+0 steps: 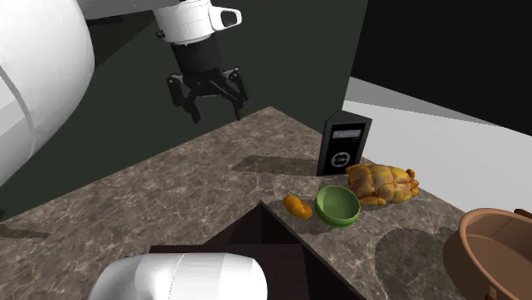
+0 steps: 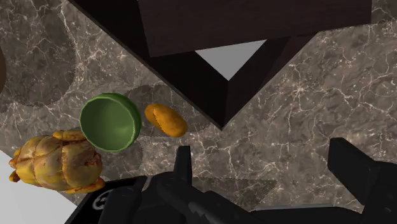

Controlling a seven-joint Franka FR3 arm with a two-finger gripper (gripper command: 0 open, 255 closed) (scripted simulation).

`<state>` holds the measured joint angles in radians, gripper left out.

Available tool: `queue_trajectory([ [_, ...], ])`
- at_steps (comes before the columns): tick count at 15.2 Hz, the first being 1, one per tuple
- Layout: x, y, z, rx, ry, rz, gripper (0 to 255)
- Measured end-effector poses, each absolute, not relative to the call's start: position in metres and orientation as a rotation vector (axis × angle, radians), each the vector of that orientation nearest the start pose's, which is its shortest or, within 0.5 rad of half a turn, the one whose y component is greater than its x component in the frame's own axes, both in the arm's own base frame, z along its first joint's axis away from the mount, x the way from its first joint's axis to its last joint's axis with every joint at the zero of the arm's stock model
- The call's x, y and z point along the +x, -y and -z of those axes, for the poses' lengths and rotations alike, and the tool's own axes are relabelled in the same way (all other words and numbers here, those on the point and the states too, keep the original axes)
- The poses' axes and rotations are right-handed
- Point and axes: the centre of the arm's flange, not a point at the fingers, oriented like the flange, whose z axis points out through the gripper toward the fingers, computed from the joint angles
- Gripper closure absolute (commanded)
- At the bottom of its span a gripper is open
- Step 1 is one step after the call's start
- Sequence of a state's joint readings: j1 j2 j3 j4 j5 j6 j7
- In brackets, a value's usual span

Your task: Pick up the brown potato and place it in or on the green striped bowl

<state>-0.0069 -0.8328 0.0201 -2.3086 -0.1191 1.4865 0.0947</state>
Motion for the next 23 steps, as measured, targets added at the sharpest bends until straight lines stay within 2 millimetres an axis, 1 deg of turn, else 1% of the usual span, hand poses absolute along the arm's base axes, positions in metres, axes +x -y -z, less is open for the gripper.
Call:
queue_trajectory([
  [1,0.285,0.007,-0.620,-3.270,-0.161,0.029,0],
  [2,0.286,0.010,-0.614,-3.275,-0.148,0.028,0],
  [4,0.289,0.014,-0.593,-3.293,-0.104,0.026,0],
  [5,0.292,0.014,-0.579,-3.303,-0.078,0.025,0],
  [8,0.302,0.020,-0.546,-3.333,0.007,0.022,0],
  [13,0.318,0.030,-0.482,-3.378,0.155,0.019,0],
  [16,0.328,0.044,-0.444,-3.401,0.246,0.017,0],
  [18,0.336,0.048,-0.418,-3.415,0.307,0.015,0],
  [19,0.338,0.051,-0.410,-3.423,0.339,0.016,0],
  [23,0.355,0.061,-0.360,-3.446,0.465,0.014,0],
])
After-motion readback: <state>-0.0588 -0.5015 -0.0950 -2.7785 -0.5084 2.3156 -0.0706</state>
